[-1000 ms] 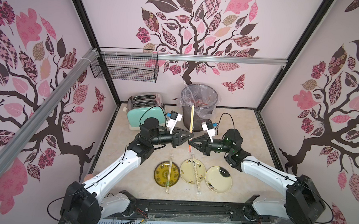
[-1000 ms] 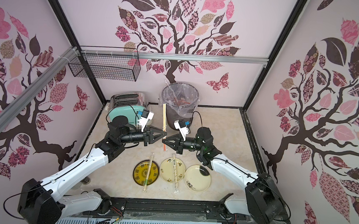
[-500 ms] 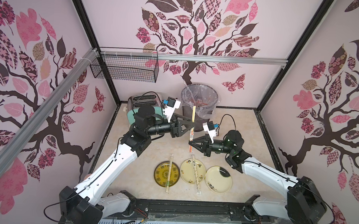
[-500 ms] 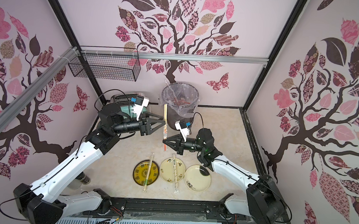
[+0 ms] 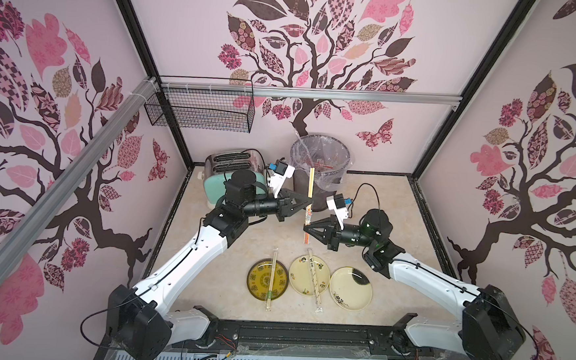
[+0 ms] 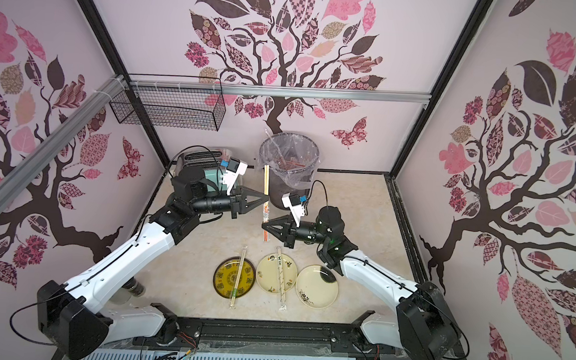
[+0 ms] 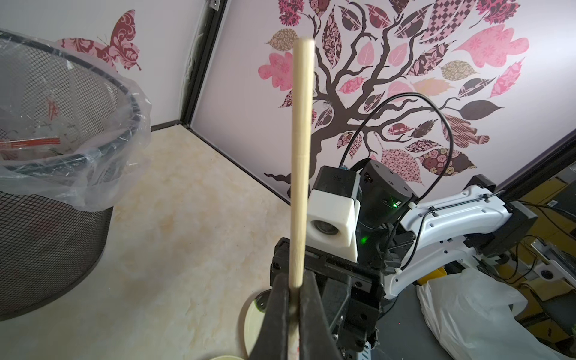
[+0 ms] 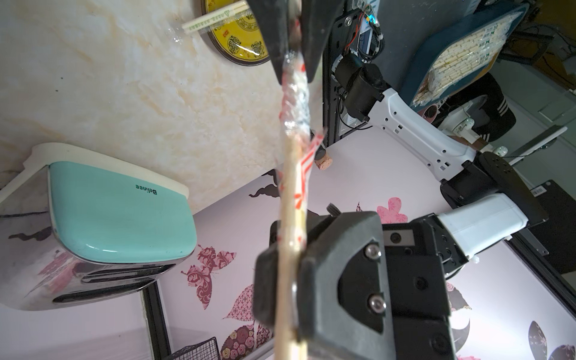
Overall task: Remove the packaging of disposable chopsticks
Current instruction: Remove the packet bag from the disposable chopsticks.
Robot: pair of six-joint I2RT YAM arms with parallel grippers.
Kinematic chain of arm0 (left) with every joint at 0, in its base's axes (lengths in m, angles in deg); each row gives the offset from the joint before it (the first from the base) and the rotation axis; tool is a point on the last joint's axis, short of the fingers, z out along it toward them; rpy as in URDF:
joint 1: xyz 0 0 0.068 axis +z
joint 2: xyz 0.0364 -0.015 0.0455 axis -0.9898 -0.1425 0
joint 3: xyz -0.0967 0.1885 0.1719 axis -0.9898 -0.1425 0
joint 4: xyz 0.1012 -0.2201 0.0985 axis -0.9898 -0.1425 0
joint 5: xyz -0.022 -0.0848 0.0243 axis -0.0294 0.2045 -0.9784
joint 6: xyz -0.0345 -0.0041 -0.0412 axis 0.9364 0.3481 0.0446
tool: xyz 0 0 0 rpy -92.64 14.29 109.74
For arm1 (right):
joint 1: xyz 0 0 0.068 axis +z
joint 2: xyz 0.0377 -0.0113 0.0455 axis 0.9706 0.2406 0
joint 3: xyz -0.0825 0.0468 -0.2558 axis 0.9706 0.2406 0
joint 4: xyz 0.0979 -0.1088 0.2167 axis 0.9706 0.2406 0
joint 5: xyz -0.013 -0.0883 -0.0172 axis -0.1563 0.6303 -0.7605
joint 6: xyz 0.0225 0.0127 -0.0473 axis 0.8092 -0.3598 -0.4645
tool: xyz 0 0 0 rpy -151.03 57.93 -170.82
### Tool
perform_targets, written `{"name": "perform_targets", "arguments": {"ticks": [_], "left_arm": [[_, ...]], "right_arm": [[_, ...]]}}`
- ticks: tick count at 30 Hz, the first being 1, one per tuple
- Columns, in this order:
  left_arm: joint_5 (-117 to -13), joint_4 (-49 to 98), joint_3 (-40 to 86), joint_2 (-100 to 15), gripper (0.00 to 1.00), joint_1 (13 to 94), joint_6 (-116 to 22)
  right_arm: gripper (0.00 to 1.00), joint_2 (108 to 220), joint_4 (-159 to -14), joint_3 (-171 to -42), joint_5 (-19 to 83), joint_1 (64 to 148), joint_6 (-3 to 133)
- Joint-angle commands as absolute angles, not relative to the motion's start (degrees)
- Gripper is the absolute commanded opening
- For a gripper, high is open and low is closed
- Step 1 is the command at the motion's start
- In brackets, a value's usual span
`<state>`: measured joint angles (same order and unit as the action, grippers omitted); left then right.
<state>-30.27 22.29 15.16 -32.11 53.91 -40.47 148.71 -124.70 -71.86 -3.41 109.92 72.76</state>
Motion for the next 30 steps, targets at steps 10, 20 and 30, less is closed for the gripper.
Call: {"name": "perform_targets", "arguments": {"ticks": [10, 20, 30], "left_arm": [[-29.3, 24.8, 6.9, -30.1, 0.12, 51.4, -36.9], [-29.5, 27.1, 1.9, -29.2, 0.12, 50.7, -35.0], [-29.3, 28.6, -3.1, -27.2, 0.15, 50.7, -33.0]], "right_arm": [[0.00, 150.3, -130.1, -80.0, -3.7, 110.2, 74.0], [0.00, 150.7, -128.8, -83.0, -3.4, 110.2, 72.7], [0.00, 152.5, -127.1, -86.6, -4.2, 110.2, 72.2]]}}
